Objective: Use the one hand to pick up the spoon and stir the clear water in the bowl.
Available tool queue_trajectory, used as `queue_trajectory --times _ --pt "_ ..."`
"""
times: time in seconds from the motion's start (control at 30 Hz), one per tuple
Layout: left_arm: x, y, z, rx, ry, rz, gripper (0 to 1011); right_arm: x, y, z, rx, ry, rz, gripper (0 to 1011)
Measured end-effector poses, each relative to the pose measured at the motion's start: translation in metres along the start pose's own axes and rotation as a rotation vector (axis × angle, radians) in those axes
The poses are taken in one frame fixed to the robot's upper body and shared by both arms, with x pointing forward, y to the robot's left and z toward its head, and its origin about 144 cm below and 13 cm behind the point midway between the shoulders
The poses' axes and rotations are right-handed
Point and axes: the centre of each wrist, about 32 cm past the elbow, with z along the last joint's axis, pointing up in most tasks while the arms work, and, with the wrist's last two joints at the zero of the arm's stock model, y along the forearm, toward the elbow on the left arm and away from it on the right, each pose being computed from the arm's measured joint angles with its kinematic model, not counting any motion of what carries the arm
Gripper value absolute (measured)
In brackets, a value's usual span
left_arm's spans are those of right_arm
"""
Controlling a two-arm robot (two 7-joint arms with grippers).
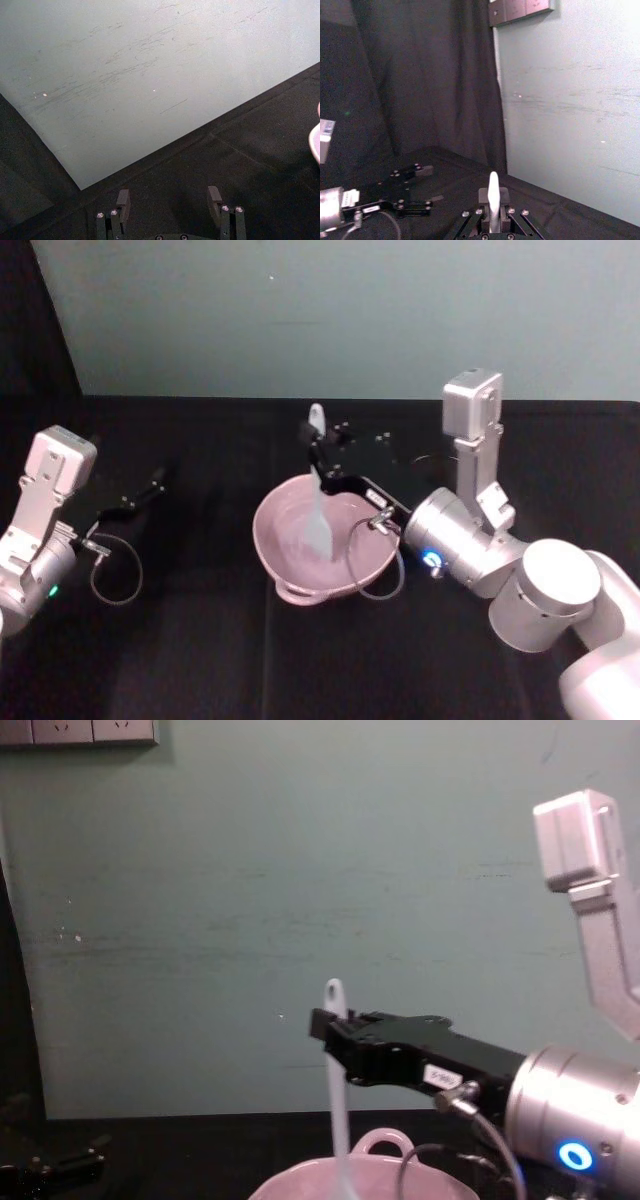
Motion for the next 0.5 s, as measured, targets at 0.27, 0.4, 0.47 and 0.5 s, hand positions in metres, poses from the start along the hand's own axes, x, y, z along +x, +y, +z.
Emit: queue_trajectory --times 0.27,0.4,0.47,0.5 --pt "0.000 0.000 0.000 0.000 0.000 0.000 1011 -0.012 0.017 -0.005 -0.003 0.011 0.042 114" --pt "0.000 0.000 0.000 0.000 0.000 0.000 1011 -0.011 0.028 -0.006 -0.002 0.012 0.045 114" --pt "0.000 0.000 0.000 0.000 0.000 0.000 1011 -0.010 0.035 -0.006 -0.001 0.013 0.043 114" --pt "0.000 0.000 0.000 0.000 0.000 0.000 1011 -0.009 0.037 -0.006 -0.001 0.014 0.041 114"
